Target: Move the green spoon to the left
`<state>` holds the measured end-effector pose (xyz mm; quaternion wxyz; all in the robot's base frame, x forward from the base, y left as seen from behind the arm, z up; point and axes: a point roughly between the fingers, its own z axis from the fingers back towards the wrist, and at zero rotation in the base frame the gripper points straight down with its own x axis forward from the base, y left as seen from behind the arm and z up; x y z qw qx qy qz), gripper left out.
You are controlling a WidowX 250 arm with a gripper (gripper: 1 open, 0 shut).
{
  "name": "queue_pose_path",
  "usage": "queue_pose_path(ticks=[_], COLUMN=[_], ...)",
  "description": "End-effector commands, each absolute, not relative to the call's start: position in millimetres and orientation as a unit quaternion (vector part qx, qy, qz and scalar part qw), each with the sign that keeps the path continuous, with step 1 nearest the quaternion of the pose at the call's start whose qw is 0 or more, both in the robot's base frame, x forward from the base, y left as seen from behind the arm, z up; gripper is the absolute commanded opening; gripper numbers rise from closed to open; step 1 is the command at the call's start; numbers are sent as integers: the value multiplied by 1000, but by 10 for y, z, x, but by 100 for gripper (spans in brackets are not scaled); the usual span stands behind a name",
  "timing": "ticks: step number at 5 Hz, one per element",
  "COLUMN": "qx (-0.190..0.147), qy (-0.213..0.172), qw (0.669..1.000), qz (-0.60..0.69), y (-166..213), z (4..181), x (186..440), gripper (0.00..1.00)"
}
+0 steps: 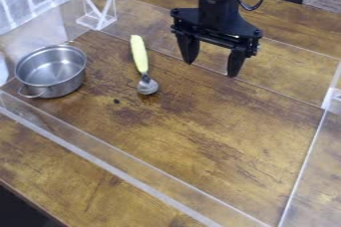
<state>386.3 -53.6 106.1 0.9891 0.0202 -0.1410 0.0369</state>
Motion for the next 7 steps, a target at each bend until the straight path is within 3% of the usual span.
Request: queue_pose_path(ticks=[1,4,7], qx=[11,4,6], qy=[-196,-198,-190], qw=[979,979,981], qz=[48,53,47], y=[-468,-479,-446], z=[1482,1529,1407], x=[3955,3933,3998], gripper=[100,100,100])
